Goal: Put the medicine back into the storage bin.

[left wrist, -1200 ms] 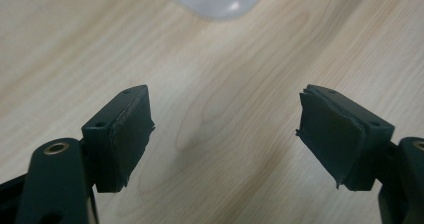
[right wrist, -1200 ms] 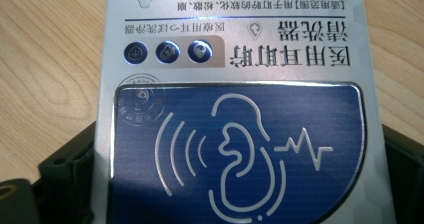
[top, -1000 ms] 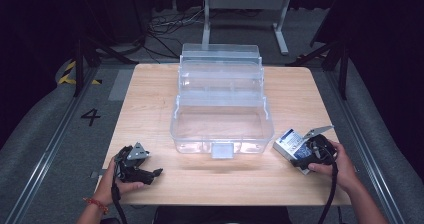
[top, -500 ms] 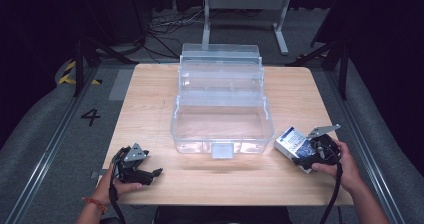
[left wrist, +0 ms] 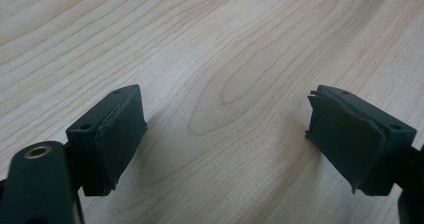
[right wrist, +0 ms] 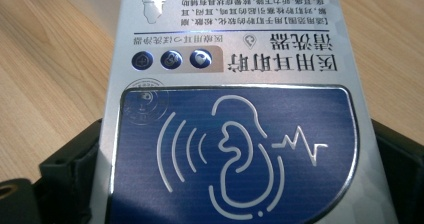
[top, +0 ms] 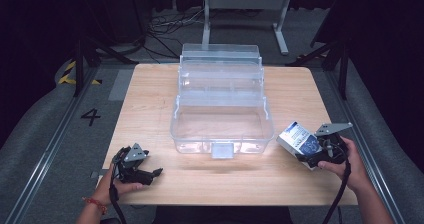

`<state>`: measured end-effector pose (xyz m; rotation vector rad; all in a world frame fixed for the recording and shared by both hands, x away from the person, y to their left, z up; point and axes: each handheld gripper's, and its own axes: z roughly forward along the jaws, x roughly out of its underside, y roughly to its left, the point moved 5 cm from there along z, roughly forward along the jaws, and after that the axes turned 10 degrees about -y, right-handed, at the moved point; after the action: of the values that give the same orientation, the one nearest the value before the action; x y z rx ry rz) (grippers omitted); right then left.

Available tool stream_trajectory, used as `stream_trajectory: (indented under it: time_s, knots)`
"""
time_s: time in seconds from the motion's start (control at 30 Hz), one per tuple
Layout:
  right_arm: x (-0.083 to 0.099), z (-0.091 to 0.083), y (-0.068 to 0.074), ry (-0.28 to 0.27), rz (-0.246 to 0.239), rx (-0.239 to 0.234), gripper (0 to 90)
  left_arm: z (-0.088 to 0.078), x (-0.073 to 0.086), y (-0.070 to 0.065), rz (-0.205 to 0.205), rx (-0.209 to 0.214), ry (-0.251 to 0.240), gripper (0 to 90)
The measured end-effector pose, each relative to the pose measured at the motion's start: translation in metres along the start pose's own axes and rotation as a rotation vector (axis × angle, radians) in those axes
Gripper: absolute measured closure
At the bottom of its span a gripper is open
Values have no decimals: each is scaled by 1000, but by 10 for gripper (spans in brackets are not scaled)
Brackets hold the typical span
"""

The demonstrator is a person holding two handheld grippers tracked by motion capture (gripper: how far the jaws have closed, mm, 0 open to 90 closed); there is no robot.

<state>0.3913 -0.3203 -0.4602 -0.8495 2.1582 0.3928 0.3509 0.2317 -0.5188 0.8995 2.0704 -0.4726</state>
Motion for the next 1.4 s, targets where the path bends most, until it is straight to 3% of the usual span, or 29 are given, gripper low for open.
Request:
stream_trajectory:
  time_s: [0.13, 0.27, 0.43, 0.67, 1.03, 1.13, 1.4]
  knots:
    - [-7, -10, -2, -47, 13, -11, 44, 0, 0, 1, 11, 1, -1, 150]
    - [-13, -17, -3, -73, -4, -7, 44, 0, 0, 1, 9, 2, -1, 150]
    - [-26, -28, -2, -102, -45, -9, 44, 0, 0, 1, 10, -1, -1, 150]
    - [-50, -36, 5, -143, -121, -48, 44, 0, 0, 1, 9, -1, -1, 150]
    - [-96, -28, 19, -147, -236, -109, 43, 0, 0, 1, 10, -1, -1, 150]
    - [-103, -25, 22, -149, -248, -117, 43, 0, 0, 1, 10, -1, -1, 151]
    - [-129, 1, 36, -109, -313, -185, 43, 0, 0, 1, 10, -1, -1, 150]
